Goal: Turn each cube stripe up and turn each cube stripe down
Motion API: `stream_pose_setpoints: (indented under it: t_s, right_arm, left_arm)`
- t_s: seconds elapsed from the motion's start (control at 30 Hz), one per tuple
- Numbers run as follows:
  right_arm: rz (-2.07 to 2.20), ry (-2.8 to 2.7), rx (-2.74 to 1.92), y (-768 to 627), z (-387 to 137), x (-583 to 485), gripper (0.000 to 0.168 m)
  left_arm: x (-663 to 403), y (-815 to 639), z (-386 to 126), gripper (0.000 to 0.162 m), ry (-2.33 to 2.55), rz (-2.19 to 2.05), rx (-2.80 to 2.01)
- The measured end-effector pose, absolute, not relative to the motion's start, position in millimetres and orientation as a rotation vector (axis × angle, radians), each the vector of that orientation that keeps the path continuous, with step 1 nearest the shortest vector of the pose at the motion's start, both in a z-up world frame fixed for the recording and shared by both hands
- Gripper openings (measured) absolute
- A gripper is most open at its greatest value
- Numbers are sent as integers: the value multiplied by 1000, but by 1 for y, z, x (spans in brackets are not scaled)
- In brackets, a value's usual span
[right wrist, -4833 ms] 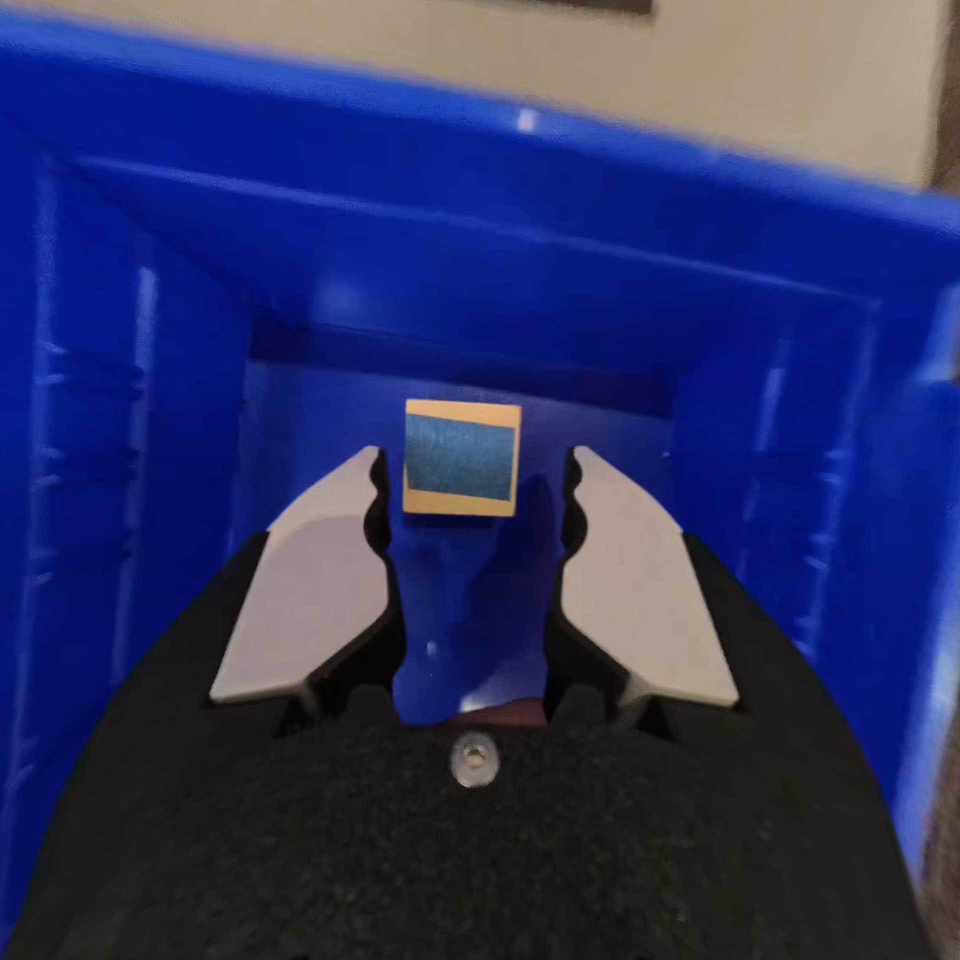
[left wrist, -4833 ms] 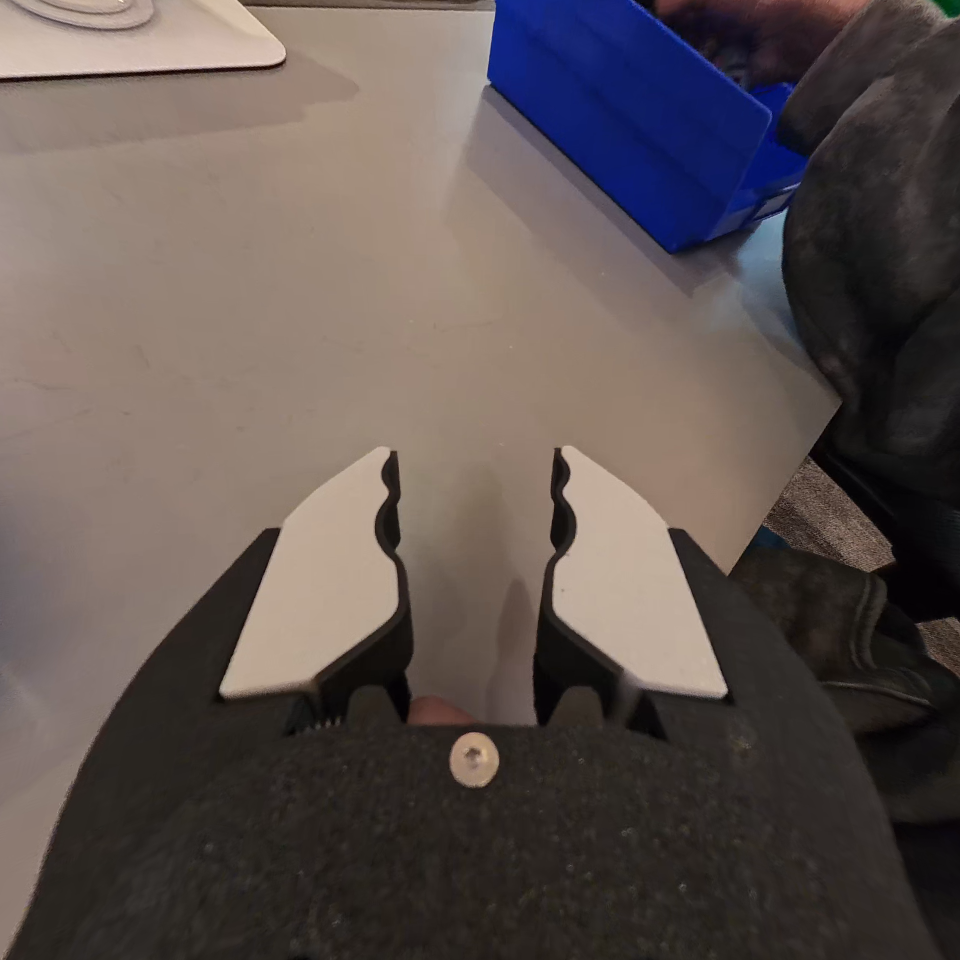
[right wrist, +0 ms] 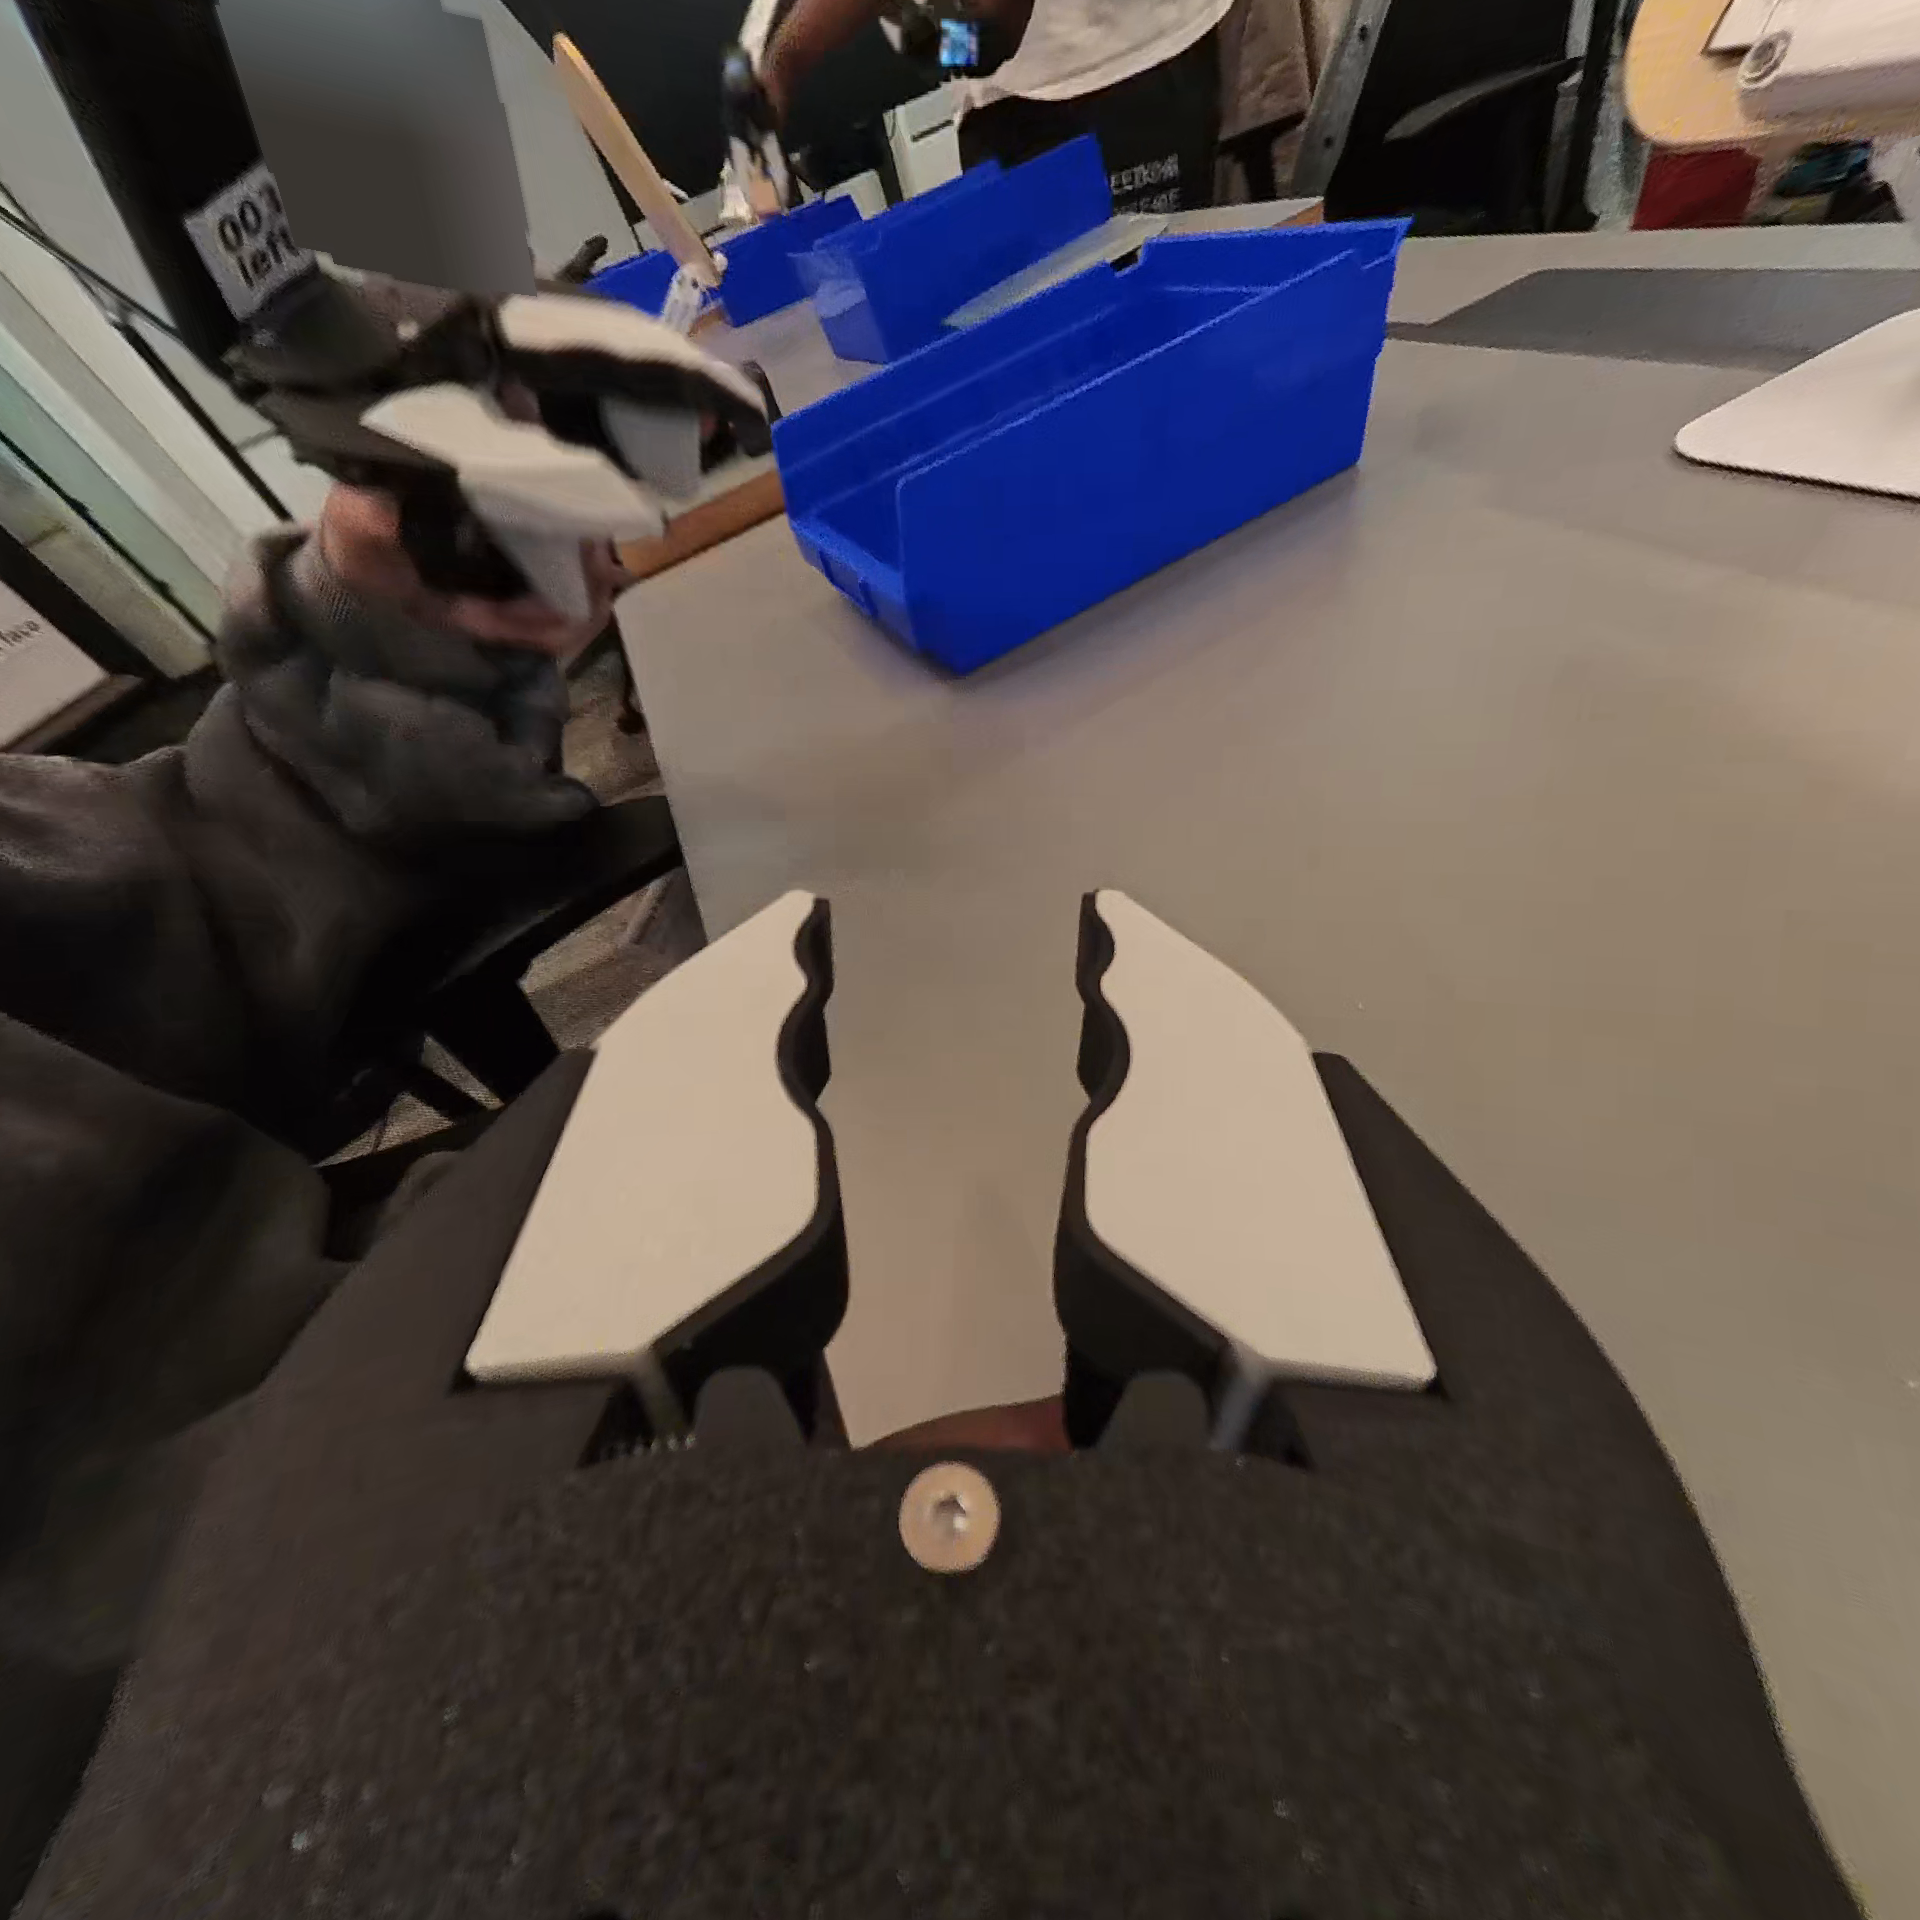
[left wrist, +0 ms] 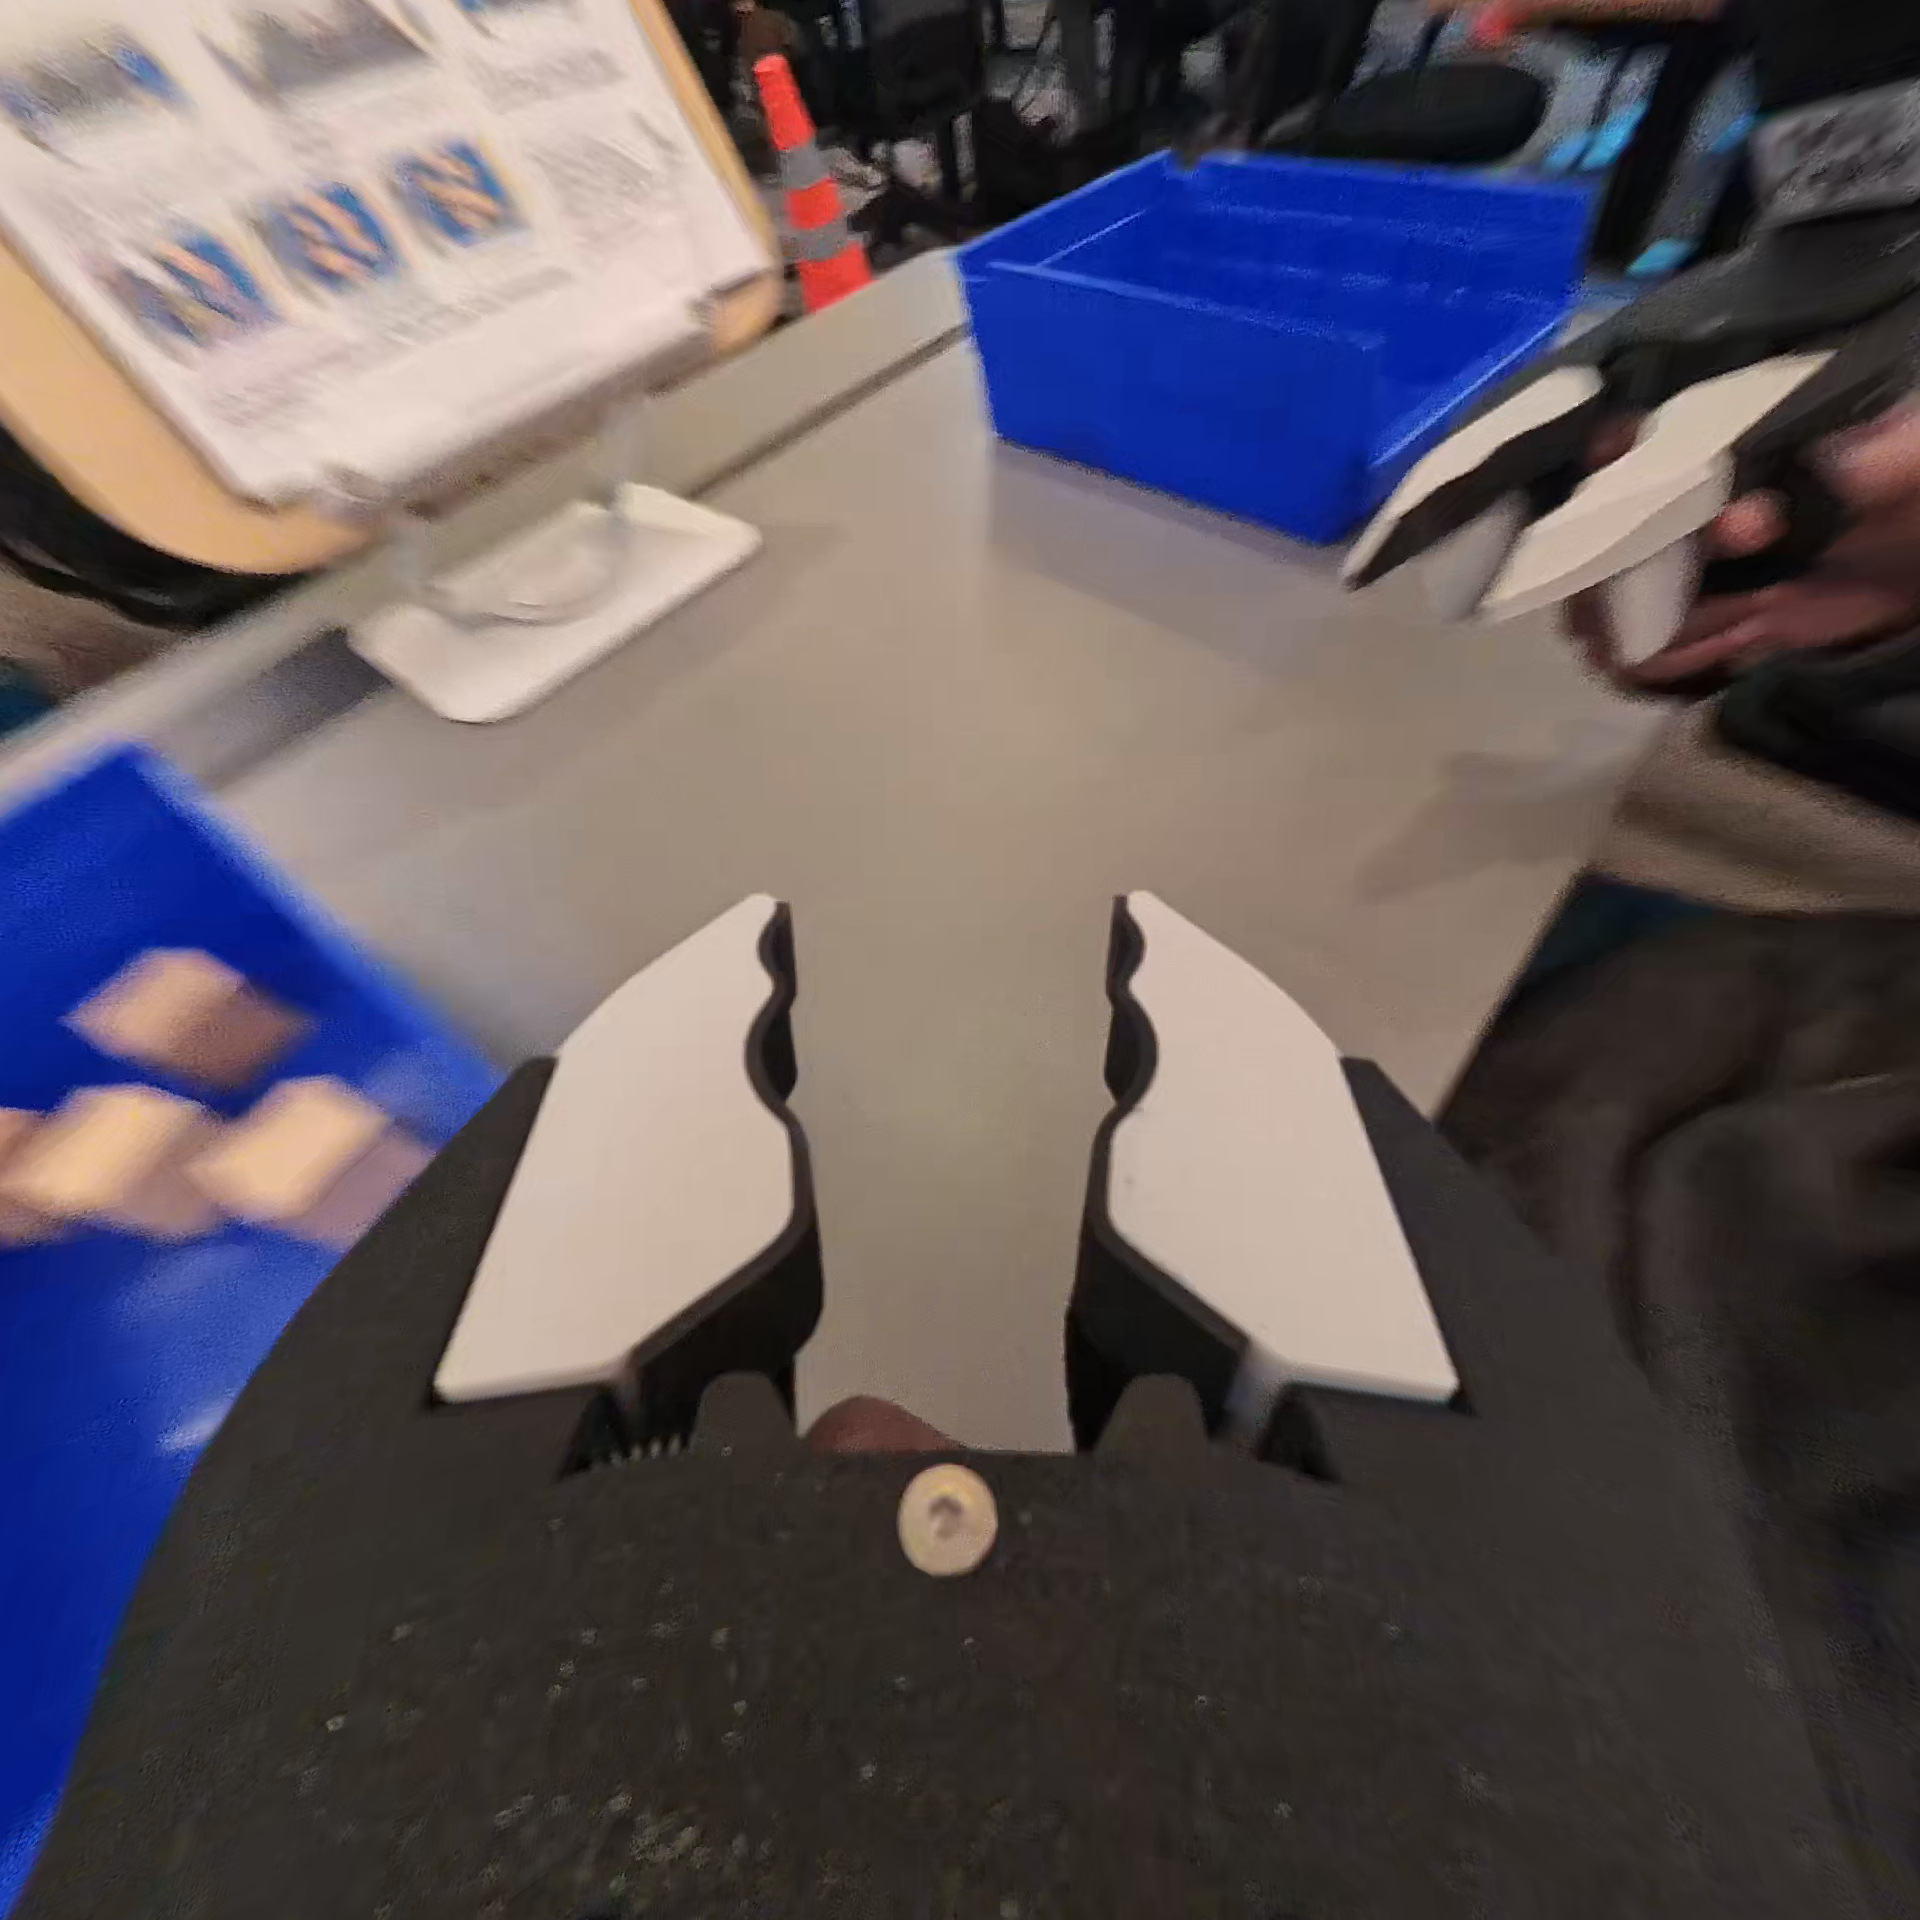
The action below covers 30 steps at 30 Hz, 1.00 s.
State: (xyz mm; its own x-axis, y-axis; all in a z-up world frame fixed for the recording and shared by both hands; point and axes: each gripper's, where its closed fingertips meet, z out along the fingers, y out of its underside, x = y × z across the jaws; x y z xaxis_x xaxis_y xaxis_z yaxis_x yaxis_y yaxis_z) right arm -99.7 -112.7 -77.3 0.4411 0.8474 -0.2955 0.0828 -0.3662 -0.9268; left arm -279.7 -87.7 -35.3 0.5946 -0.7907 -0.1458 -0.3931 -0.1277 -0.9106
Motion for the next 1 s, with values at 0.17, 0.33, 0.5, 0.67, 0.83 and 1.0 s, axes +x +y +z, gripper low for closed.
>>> stream_pose_setpoints:
  t_s: [0.17,0.33,0.5,0.67,0.83,1.0]
  right_arm:
    - [1148,-744,-1789,-109,-82,-95,46]
    - [1151,-764,-1869,-108,-101,-98,46]
    - [1145,-772,-1876,-110,-102,-96,46]
    - [1193,-746,-1888,-107,-105,-95,46]
    - [1224,-740,-1903,-104,-109,-95,46]
    - [1205,-718,-1906,-100,-110,-88,45]
  left_arm:
    - [-367,-23,-39,64,1333,-16,-1918]
    - [-407,58,-101,63,1647,216,-2123]
    - [-406,98,-146,58,1800,112,-2252]
    - [-407,106,-185,46,1904,13,-2345]
    - [-405,109,-166,45,1847,-61,-2288]
    - [-415,110,-113,45,1546,-208,-2222]
